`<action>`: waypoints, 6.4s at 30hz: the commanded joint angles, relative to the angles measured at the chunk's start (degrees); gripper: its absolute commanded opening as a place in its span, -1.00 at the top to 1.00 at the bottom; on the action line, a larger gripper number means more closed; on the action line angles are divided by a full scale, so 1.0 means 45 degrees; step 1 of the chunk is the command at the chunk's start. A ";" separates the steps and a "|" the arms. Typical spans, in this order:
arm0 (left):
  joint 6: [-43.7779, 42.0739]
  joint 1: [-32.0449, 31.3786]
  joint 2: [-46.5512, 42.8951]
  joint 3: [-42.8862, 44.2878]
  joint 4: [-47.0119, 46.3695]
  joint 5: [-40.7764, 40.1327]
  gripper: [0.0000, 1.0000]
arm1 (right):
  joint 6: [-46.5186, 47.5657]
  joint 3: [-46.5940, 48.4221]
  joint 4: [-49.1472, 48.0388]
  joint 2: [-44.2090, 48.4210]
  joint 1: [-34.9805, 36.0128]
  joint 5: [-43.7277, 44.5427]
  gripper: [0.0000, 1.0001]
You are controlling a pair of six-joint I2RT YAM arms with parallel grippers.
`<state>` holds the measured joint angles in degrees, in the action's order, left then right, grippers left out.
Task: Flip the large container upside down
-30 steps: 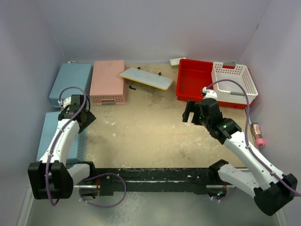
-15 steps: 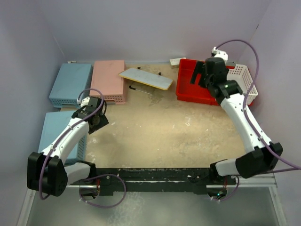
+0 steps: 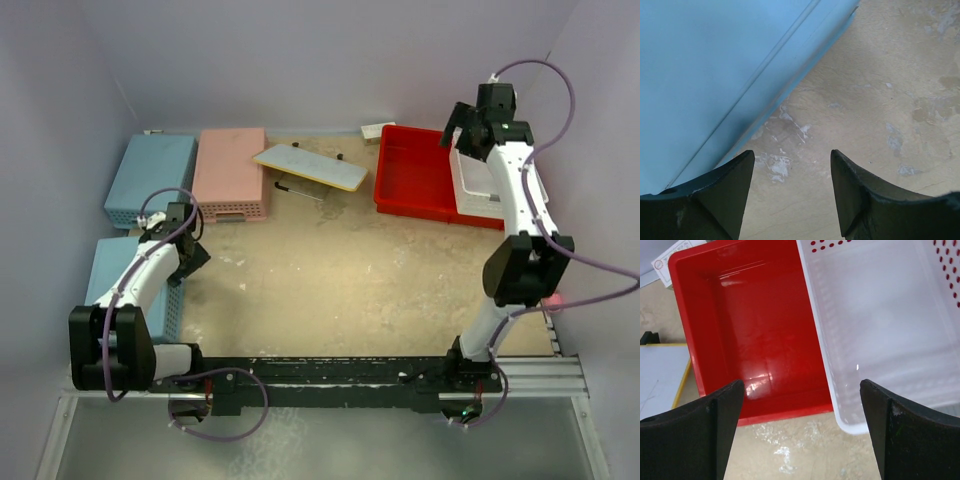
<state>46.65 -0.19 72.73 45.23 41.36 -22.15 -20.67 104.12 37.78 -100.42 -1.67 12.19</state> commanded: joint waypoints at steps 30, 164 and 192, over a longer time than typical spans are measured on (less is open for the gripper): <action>-0.2419 0.0178 -0.3461 0.3986 0.0024 0.4426 -0.22 | -0.0119 0.1400 0.0253 0.2061 -0.0390 -0.2884 1.00; -0.2369 0.0178 -0.3580 0.3986 -0.0307 0.5254 -0.25 | -1.1354 -1.9415 -1.1646 0.8691 0.6992 -0.7948 0.42; -0.2941 -0.0094 -0.2098 0.3144 -0.0555 0.4871 -0.25 | -1.1581 -1.6869 -1.5681 0.2779 0.9834 -0.7163 0.34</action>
<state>35.24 0.14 57.74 61.63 43.46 2.33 -72.95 31.42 -32.71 -92.53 43.29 -22.76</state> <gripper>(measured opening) 0.624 0.326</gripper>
